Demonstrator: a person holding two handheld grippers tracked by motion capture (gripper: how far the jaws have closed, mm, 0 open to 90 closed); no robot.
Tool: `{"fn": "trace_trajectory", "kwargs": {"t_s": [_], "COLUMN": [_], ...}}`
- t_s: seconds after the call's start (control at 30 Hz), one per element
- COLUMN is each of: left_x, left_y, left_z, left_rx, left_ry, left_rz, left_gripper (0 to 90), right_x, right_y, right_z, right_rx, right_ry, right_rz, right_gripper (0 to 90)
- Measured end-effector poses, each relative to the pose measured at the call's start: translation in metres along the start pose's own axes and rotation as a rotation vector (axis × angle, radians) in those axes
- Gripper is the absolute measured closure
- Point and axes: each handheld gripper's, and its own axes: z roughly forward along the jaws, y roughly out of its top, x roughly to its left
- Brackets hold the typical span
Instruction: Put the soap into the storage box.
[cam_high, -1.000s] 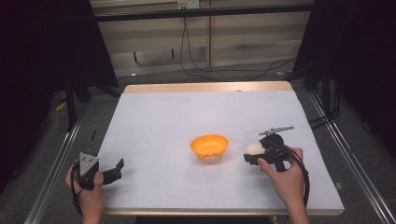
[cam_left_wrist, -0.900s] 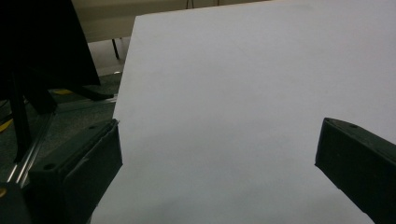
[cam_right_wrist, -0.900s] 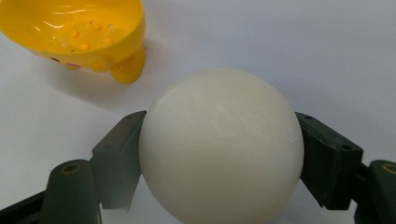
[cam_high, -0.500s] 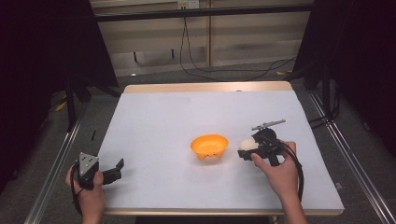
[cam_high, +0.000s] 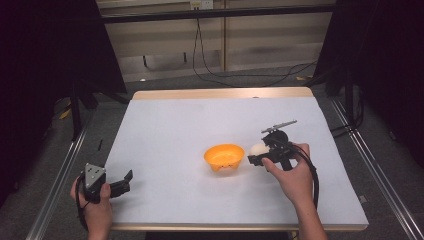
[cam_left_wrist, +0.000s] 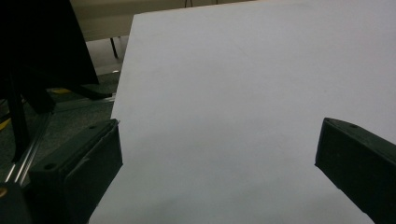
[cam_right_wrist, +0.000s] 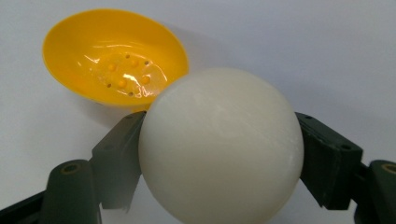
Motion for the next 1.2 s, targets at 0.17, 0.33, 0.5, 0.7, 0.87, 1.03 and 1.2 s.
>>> {"fn": "trace_trajectory", "kwargs": {"t_s": [0.17,0.33,0.5,0.7,0.87,1.03,1.2], "left_x": [0.000,0.000,0.000,0.000,0.000,0.000,0.000], "left_y": [0.000,0.000,0.000,0.000,0.000,0.000,0.000], "left_z": [0.000,0.000,0.000,0.000,0.000,0.000,0.000], "left_rx": [-0.004,-0.004,-0.004,-0.004,-0.003,0.001,-0.002], "left_ry": [-0.001,-0.001,-0.001,-0.002,-0.002,-0.003,-0.001], "left_rz": [-0.009,-0.013,-0.012,-0.013,-0.010,-0.005,-0.010], "left_gripper": [0.4,0.4,0.4,0.4,0.4,0.4,0.4], "right_x": [0.004,0.008,0.013,0.017,0.020,0.025,0.030], "right_y": [0.005,0.010,0.014,0.021,0.025,0.029,0.034], "right_z": [-0.001,0.001,0.003,0.004,0.005,0.008,0.011], "right_rx": [-0.009,-0.006,-0.013,-0.015,-0.008,-0.010,-0.005], "right_ry": [0.004,0.005,0.007,0.009,0.017,0.022,0.025], "right_rz": [-0.002,-0.009,-0.013,-0.020,-0.028,-0.039,-0.046], "right_gripper": [23.8,23.8,23.8,23.8,23.8,23.8,23.8]}}
